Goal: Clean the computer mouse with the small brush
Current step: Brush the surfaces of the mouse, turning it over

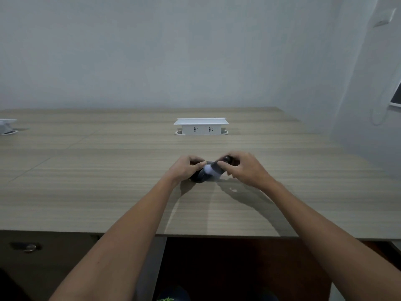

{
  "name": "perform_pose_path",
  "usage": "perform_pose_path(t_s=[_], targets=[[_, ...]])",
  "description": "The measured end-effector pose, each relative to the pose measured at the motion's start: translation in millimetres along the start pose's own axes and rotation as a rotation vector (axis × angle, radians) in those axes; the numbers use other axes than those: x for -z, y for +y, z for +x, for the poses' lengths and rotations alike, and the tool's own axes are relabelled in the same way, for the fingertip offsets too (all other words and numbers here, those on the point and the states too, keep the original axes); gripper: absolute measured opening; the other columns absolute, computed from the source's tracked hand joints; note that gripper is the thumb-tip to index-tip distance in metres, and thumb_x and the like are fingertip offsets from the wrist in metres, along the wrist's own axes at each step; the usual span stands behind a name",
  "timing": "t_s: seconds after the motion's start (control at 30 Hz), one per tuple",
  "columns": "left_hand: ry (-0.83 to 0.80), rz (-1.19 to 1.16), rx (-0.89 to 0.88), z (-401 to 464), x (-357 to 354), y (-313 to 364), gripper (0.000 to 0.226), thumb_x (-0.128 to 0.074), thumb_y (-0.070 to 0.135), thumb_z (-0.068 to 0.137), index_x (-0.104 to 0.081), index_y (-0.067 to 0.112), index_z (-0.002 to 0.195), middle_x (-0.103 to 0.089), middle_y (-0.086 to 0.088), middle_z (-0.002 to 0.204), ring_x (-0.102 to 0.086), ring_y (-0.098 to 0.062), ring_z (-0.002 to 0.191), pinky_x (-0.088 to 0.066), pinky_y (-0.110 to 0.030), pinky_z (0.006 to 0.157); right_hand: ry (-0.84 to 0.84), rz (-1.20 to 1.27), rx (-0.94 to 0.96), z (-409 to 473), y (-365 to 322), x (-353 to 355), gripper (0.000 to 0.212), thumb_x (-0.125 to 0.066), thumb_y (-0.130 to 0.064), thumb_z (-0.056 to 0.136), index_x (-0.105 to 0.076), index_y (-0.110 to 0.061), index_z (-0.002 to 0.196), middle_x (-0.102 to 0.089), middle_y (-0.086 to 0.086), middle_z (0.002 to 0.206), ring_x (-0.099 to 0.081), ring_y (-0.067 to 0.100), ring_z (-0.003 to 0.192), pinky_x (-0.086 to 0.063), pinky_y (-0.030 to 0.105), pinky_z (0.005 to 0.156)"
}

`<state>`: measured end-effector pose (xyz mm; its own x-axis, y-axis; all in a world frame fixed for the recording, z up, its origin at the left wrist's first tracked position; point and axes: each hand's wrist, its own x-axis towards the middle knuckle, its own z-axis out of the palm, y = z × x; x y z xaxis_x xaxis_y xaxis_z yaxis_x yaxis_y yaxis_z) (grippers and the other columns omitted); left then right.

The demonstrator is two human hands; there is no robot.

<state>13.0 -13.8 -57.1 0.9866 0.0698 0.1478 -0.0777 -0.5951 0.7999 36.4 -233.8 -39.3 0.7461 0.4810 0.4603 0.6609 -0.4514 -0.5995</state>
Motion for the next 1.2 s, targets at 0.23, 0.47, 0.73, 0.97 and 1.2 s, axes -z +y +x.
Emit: perform_pose_path(t_s=[0.23,0.47,0.73,0.97,1.2], targets=[[-0.005,0.002,0.035,0,0,3,0.031,-0.063,0.026,0.096,-0.072,0.01,0.121,-0.073,-0.006,0.115,-0.063,-0.013,0.101,-0.045,-0.022,0.088,0.092,-0.119,-0.009,9,2,1,0.014,-0.07,-0.023,0.087,-0.079,-0.014,0.091,-0.077,0.0,0.08,-0.069,0.014,0.073,-0.056,0.033,0.07],[0.005,-0.003,0.021,-1,-1,2,0.031,-0.062,0.023,0.098,-0.071,0.007,0.123,-0.073,-0.009,0.118,-0.062,-0.013,0.101,-0.048,-0.025,0.093,0.078,-0.233,-0.034,11,1,-1,0.015,-0.069,-0.024,0.086,-0.078,-0.014,0.09,-0.077,0.001,0.084,-0.069,0.02,0.08,-0.055,0.036,0.073],[-0.002,-0.01,0.014,0,-1,0,0.029,-0.061,0.021,0.098,-0.072,0.006,0.12,-0.074,-0.01,0.118,-0.065,-0.016,0.104,-0.049,-0.033,0.1,0.013,-0.27,-0.03,9,1,-3,0.015,-0.068,-0.025,0.083,-0.078,-0.015,0.088,-0.075,-0.001,0.08,-0.068,0.019,0.077,-0.052,0.033,0.068],[-0.02,-0.038,0.01,-1,0,0,0.029,-0.061,0.021,0.098,-0.072,0.006,0.12,-0.074,-0.011,0.116,-0.064,-0.014,0.1,-0.049,-0.034,0.099,-0.111,-0.206,0.007,7,-3,-7,0.014,-0.069,-0.023,0.086,-0.079,-0.015,0.092,-0.075,0.0,0.079,-0.068,0.015,0.071,-0.053,0.032,0.066],[-0.005,-0.055,-0.016,-2,-1,0,0.029,-0.06,0.019,0.099,-0.071,0.003,0.12,-0.073,-0.009,0.115,-0.062,-0.011,0.098,-0.047,-0.004,0.072,-0.186,-0.076,0.052,6,-15,-9,0.012,-0.071,-0.023,0.087,-0.08,-0.019,0.093,-0.074,-0.004,0.074,-0.064,0.008,0.064,-0.051,0.028,0.064]])
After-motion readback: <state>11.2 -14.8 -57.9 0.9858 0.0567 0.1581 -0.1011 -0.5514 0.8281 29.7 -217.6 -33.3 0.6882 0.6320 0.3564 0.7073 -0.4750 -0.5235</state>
